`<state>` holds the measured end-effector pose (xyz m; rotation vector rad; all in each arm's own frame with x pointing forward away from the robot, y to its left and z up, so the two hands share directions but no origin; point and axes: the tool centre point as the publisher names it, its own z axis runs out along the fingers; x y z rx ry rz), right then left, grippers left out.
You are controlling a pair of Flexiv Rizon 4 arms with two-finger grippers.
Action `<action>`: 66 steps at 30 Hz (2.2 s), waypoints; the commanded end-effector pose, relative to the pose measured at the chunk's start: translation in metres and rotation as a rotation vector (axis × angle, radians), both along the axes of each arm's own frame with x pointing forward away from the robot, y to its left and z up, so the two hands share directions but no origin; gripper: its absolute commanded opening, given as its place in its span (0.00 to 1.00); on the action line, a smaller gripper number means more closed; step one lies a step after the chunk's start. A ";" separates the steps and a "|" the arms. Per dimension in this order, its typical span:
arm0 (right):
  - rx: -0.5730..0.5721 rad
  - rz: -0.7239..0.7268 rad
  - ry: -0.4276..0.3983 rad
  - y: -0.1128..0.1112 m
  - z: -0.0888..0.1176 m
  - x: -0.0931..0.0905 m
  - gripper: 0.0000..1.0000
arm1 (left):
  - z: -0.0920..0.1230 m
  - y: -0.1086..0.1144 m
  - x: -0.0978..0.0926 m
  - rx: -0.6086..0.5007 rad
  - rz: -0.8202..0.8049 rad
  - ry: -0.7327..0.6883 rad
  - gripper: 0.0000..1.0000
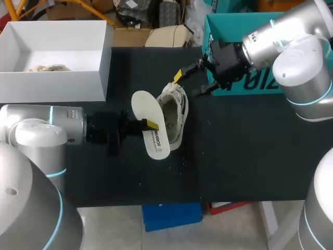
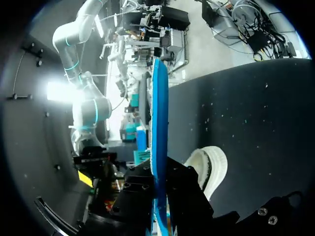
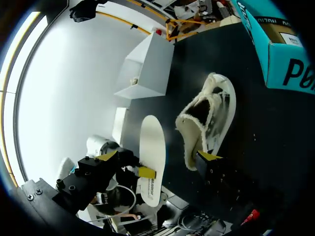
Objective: Take the shoe out of the shoebox, open the shoe tongue, remove and reinsert the insole, then place the shoe into the shoebox
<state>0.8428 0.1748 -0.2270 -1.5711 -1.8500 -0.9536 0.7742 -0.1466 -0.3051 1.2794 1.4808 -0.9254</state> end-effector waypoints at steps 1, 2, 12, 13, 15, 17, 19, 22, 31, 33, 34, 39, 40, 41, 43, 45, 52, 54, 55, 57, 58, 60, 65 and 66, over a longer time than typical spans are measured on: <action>-0.303 -0.104 -0.072 -0.015 0.021 -0.014 1.00 | 0.005 0.005 -0.022 0.419 0.071 0.006 0.00; -0.303 -0.104 -0.072 -0.015 0.021 -0.014 1.00 | 0.004 0.006 -0.025 0.472 0.087 -0.009 0.00; -0.303 -0.104 -0.072 -0.015 0.021 -0.014 1.00 | -0.006 0.006 -0.043 0.421 -0.082 0.028 0.00; -0.303 -0.104 -0.072 -0.015 0.021 -0.014 1.00 | -0.006 0.007 -0.043 0.435 -0.084 0.023 0.00; -0.303 -0.104 -0.072 -0.015 0.021 -0.014 1.00 | -0.007 0.007 -0.044 0.440 -0.082 0.022 0.00; -0.303 -0.104 -0.072 -0.015 0.021 -0.014 1.00 | -0.007 0.007 -0.044 0.440 -0.082 0.022 0.00; -0.303 -0.104 -0.072 -0.015 0.021 -0.014 1.00 | -0.007 0.007 -0.044 0.440 -0.082 0.022 0.00; -0.303 -0.104 -0.072 -0.015 0.021 -0.014 1.00 | -0.007 0.007 -0.044 0.440 -0.082 0.022 0.00; -0.303 -0.104 -0.072 -0.015 0.021 -0.014 1.00 | -0.007 0.007 -0.044 0.440 -0.082 0.022 0.00; -0.339 -0.117 -0.081 -0.020 0.017 -0.018 1.00 | -0.010 0.011 -0.045 0.355 -0.148 0.109 0.00; -0.373 -0.137 -0.107 -0.027 0.014 -0.023 1.00 | -0.012 0.013 -0.045 0.335 -0.160 0.130 0.00; -0.489 -0.255 -0.202 -0.063 0.003 -0.051 1.00 | -0.022 0.017 -0.046 0.218 -0.272 0.234 0.00; -0.518 -0.277 -0.219 -0.069 0.001 -0.056 1.00 | -0.023 0.017 -0.047 0.201 -0.288 0.245 0.00; -0.519 -0.299 -0.235 -0.074 0.000 -0.061 1.00 | -0.024 0.017 -0.047 0.194 -0.293 0.249 0.00; -0.540 -0.334 -0.314 -0.082 0.001 -0.069 1.00 | -0.026 0.016 -0.047 0.170 -0.317 0.266 0.00; -0.519 -0.329 -0.443 -0.085 0.004 -0.078 1.00 | -0.027 0.016 -0.047 0.161 -0.330 0.279 0.00; -0.536 -0.336 -0.473 -0.087 0.005 -0.081 1.00 | -0.028 0.015 -0.047 0.163 -0.343 0.301 0.00; -0.536 -0.336 -0.473 -0.087 0.005 -0.081 1.00 | -0.028 0.015 -0.047 0.163 -0.343 0.301 0.00; -0.536 -0.336 -0.473 -0.087 0.005 -0.081 1.00 | -0.028 0.015 -0.047 0.163 -0.343 0.301 0.00; -0.536 -0.336 -0.473 -0.087 0.005 -0.081 1.00 | -0.028 0.015 -0.047 0.163 -0.343 0.301 0.00; -0.536 -0.336 -0.473 -0.087 0.005 -0.081 1.00 | -0.028 0.015 -0.047 0.163 -0.343 0.301 0.00; -0.536 -0.336 -0.473 -0.087 0.005 -0.081 1.00 | -0.028 0.015 -0.047 0.163 -0.343 0.301 0.00; -0.623 -0.341 -0.578 -0.095 0.001 -0.091 1.00 | -0.028 0.015 -0.047 0.163 -0.343 0.301 0.00; -0.637 -0.346 -0.601 -0.098 -0.001 -0.095 1.00 | -0.028 0.015 -0.047 0.163 -0.343 0.301 0.00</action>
